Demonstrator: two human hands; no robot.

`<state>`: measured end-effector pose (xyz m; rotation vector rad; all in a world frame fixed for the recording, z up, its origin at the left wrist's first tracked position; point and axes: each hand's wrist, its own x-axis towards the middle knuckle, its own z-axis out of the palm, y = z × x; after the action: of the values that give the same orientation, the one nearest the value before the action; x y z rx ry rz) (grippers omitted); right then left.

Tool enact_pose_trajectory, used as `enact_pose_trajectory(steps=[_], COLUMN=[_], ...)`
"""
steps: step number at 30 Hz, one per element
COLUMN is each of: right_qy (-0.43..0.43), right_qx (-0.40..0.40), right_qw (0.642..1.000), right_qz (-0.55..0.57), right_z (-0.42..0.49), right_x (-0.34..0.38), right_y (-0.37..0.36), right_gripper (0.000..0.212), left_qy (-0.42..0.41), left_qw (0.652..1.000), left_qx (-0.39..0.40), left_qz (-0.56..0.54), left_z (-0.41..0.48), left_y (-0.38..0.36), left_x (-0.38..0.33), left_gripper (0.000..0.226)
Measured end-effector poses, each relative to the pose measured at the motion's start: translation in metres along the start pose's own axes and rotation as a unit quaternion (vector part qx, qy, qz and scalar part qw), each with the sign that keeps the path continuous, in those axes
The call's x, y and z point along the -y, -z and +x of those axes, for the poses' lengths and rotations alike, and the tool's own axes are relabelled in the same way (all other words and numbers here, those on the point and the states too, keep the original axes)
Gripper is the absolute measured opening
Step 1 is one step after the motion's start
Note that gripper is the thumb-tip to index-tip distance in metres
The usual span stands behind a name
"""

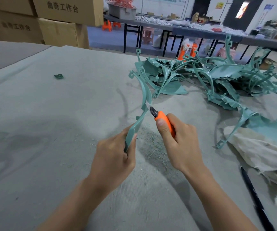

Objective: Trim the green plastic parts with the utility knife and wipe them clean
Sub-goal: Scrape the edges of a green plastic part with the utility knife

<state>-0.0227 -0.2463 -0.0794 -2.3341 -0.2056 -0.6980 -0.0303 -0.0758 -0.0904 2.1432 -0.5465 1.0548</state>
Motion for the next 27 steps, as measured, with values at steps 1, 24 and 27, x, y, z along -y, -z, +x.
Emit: enact_pose_trajectory(steps=[1, 24, 27], right_qy=[-0.004, 0.1, 0.107], right_qx=[-0.008, 0.051, 0.058], right_qw=[1.0, 0.991, 0.988], right_qz=[0.0, 0.076, 0.096], right_z=[0.002, -0.016, -0.019], right_x=[-0.003, 0.019, 0.022], right_y=[0.001, 0.007, 0.002], right_gripper=[0.05, 0.053, 0.054], left_qy=[-0.004, 0.087, 0.101], left_qw=[1.0, 0.995, 0.993], left_qx=[0.004, 0.037, 0.044], left_qz=[-0.002, 0.041, 0.036], left_z=[-0.001, 0.001, 0.002], left_y=[0.001, 0.001, 0.001], left_x=[-0.002, 0.002, 0.001], left_gripper=[0.033, 0.046, 0.047])
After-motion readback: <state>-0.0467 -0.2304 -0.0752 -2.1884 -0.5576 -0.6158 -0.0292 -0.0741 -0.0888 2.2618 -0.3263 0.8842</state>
